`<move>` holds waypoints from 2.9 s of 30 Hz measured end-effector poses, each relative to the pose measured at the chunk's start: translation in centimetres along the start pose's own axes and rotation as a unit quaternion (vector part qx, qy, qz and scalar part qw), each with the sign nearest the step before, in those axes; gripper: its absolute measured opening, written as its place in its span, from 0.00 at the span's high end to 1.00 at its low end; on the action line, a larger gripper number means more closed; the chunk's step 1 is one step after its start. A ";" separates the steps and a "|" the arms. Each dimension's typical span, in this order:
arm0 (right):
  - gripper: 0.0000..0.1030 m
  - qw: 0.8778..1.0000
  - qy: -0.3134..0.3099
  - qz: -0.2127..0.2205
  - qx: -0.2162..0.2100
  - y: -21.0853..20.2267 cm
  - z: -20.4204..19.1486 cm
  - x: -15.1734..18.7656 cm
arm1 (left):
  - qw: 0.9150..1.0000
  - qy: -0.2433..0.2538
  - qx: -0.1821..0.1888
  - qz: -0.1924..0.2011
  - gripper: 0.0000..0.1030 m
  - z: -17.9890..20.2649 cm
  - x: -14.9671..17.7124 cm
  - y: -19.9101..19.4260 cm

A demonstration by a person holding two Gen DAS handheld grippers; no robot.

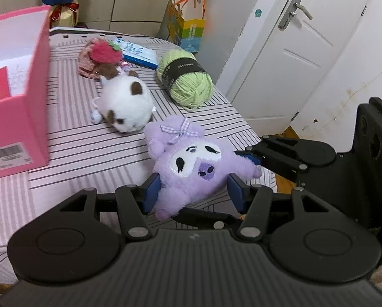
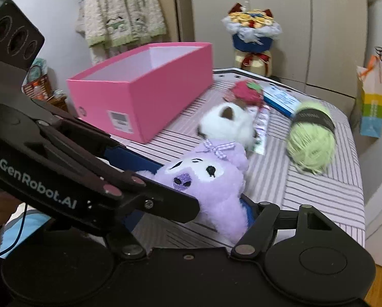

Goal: Organize soft objects
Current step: 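Carry the lavender plush with the left gripper into the pink box and release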

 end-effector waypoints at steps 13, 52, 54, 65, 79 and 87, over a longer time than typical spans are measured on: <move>0.25 0.997 -0.025 0.005 -0.074 -0.1 -6.5 -4.9 | 0.999 -0.017 -0.037 0.019 0.47 -3.1 -1.3 -8.5; 0.24 0.971 -0.174 -0.002 -0.164 23.4 -5.4 -20.1 | 0.986 -0.124 -0.106 0.039 0.45 -26.3 -15.8 -0.5; 0.24 0.970 -0.184 -0.013 -0.158 24.3 -5.5 -20.3 | 0.985 -0.129 -0.104 0.037 0.45 -26.6 -15.9 -0.1; 0.24 0.960 -0.219 -0.090 -0.148 27.7 -5.5 -20.4 | 0.981 -0.159 -0.107 0.018 0.45 -28.8 -15.9 2.3; 0.14 0.970 -0.232 -0.049 -0.050 22.0 -6.3 -20.1 | 0.986 -0.135 -0.097 0.013 0.37 -26.6 -15.4 1.1; 0.14 0.990 -0.127 -0.005 -0.063 13.5 -4.9 -18.8 | 0.990 -0.059 -0.115 0.059 0.34 -22.5 -14.9 -5.4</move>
Point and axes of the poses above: each gripper's, at about its wrist camera, not at the fingertips, and y roughly the way its jaws point, z to its right, x to its underside, the point moved 5 cm from there along y, roughly the way its jaws point, and after that the axes turned 9 degrees about z, right-handed, at the moved point
